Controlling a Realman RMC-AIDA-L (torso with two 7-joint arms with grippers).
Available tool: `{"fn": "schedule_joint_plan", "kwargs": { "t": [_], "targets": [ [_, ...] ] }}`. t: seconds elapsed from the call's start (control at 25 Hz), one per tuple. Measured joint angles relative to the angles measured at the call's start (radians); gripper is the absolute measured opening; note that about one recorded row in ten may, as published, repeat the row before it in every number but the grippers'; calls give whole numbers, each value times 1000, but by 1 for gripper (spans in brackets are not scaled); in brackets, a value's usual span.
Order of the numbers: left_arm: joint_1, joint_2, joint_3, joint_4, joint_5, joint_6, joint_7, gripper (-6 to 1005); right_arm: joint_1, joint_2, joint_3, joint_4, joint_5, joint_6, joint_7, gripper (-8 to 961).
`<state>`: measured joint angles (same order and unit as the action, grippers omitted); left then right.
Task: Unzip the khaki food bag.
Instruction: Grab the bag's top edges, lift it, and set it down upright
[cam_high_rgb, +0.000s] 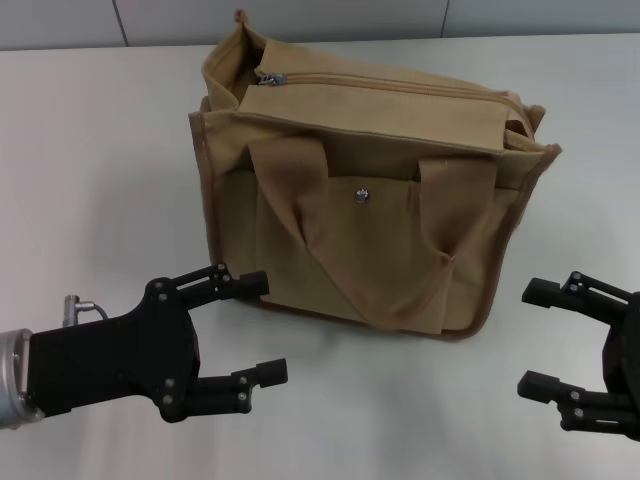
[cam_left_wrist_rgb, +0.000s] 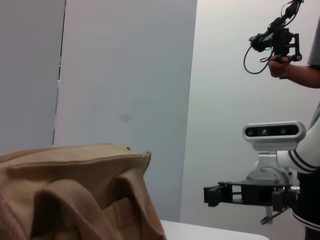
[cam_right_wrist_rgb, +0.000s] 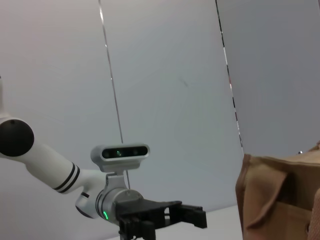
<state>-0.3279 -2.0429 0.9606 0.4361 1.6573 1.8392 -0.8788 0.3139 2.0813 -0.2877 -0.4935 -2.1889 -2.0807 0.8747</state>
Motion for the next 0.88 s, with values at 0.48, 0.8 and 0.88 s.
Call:
{"fn": "schedule_joint_plan", "kwargs": {
  "t": [0.48,0.8,0.88],
  "targets": [
    [22,9,-88,5,-3,10,6,830,15,0,3,0,1,6,1,843],
    [52,-2,-356,-5,4,-136,5,829,21,0,10,-3,3,18,1,842],
    [34,-4,-335,-9,6,-157,2,829,22,0,10,-3,3,20,1,842]
  ]
}}
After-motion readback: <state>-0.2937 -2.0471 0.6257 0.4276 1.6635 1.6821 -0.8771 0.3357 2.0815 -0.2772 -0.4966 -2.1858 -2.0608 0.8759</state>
